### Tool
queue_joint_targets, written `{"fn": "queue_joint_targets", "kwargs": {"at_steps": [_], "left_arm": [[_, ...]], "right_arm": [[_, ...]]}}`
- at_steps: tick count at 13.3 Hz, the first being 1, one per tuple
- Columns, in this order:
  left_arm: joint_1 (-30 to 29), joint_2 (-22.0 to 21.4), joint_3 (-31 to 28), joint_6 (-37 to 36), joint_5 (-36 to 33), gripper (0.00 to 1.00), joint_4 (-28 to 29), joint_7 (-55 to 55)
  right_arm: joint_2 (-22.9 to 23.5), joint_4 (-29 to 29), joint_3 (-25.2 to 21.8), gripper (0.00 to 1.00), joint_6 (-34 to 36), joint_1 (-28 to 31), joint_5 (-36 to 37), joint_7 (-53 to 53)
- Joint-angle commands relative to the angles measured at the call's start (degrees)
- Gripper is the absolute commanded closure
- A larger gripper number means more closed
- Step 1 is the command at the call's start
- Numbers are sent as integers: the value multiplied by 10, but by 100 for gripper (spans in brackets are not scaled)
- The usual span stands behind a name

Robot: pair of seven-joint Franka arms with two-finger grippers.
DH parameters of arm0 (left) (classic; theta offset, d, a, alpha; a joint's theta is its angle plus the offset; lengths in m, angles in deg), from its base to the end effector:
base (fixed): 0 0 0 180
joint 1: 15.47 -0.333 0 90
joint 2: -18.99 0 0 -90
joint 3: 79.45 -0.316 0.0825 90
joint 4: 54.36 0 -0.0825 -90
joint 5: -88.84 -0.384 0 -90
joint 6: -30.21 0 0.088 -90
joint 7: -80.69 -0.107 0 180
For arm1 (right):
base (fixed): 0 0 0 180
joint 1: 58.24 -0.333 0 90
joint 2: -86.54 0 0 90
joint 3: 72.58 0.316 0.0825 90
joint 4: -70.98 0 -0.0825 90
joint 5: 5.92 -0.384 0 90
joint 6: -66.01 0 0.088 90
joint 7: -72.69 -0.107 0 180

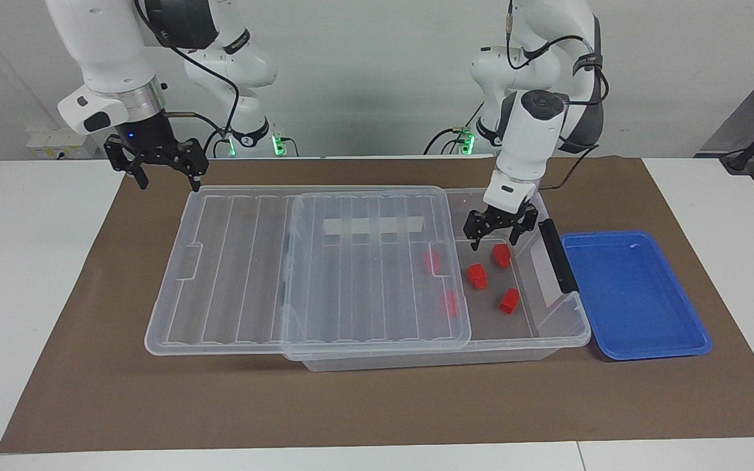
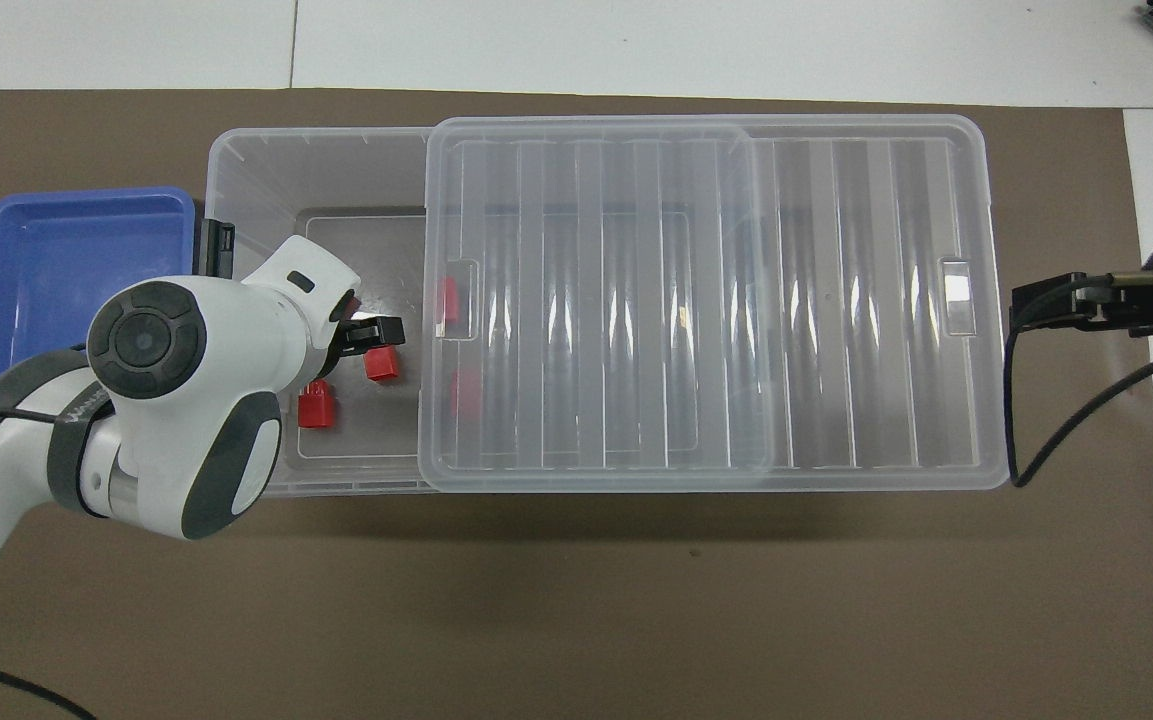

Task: Place red block in blue tray from box
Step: 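Grasp a red block with the left gripper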

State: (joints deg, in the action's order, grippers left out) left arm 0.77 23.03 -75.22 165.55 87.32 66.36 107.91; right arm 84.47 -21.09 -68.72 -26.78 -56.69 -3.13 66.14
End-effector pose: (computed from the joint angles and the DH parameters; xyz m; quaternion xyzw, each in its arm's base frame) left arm 0.5373 -0.1997 0.4023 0.9944 0.0504 0.0875 0.0304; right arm 0.5479 0.0178 0.6318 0.9987 -0.0364 0.0262 0.0236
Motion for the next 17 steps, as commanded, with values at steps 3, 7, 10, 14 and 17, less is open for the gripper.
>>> {"fn": "queue_joint_targets", "kwargs": {"at_steps": [3,7,10,14,17], "left_arm": [[3,61,-6,65,-4,0,7,5],[11,68,-6,81,-30,0,41,13],[13,69,-5,99,-30,0,49,25],[20,69,-6,99,-30,28,49,42],[22,69,-6,99,-31,62,49,43]], "right_arm": [[19,31,-1,0,32,12,-23,-21],[16,25,-3,0,35,17,-23,-20],[15,25,-3,0,33,16,-23,-17],[16,25,-3,0,33,16,-23,-17],[16,25,-3,0,34,18,-23,-15]]}}
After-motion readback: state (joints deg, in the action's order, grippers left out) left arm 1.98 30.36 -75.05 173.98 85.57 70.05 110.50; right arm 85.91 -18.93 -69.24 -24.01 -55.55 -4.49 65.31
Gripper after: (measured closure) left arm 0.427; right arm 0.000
